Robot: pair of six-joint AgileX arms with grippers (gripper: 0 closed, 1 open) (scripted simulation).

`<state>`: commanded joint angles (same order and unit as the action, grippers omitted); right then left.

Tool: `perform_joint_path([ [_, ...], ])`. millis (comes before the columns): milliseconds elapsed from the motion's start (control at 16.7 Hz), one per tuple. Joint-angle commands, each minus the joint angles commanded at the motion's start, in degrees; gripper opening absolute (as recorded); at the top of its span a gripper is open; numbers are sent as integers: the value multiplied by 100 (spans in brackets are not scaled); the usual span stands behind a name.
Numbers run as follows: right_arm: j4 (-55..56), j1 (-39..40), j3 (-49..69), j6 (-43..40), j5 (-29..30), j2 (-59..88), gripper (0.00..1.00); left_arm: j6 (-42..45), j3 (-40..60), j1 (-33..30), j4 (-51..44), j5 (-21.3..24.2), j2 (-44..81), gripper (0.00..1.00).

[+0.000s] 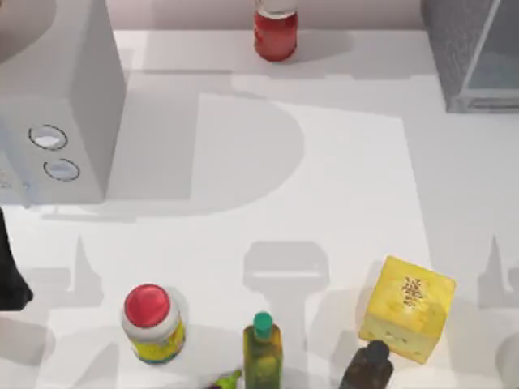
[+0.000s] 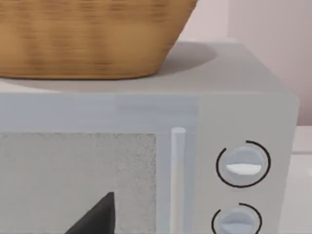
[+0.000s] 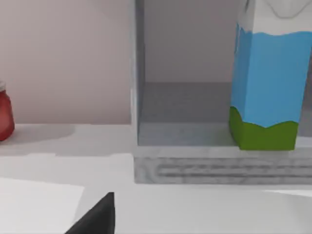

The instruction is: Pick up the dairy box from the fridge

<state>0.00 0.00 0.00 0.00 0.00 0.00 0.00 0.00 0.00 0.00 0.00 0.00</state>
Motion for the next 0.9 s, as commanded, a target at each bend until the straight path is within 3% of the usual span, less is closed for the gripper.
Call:
perform_joint_path([
  [420,825,-315,104,15,-288,893,100,0,0,0,0,0,0,100],
  [900,4356,-1439,494,55,-1377,4844,100,0,0,0,0,0,0,100],
])
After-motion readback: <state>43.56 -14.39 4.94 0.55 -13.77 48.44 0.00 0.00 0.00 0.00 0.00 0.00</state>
